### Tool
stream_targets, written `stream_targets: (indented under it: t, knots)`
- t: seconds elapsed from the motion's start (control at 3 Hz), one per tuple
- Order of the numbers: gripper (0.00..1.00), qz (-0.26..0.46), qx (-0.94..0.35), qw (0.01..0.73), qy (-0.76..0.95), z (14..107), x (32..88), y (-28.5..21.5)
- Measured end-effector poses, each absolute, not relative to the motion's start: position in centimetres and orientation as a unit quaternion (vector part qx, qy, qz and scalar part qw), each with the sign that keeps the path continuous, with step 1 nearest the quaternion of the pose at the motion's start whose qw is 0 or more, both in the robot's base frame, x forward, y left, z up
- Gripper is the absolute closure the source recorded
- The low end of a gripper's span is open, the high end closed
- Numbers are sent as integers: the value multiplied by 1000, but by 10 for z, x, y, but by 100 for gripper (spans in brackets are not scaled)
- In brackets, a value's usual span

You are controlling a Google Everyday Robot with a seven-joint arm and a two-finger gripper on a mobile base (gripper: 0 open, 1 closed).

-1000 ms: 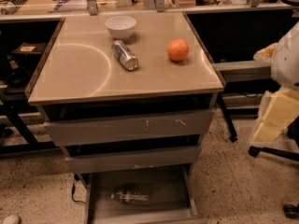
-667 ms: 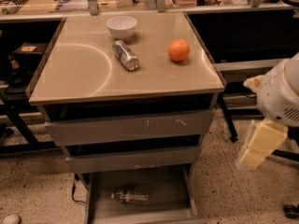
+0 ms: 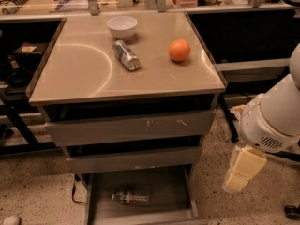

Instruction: Pick water bottle from bottom drawer and place on counter

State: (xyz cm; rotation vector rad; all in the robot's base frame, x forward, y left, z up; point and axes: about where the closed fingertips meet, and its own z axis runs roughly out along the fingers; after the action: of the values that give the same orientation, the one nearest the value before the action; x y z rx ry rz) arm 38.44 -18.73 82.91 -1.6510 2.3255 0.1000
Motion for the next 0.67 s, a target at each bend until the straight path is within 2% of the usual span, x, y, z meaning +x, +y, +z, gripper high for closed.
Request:
stream_targets:
  t: [0.67]
  knots:
    - [0, 84, -568, 124, 809, 756, 365, -153]
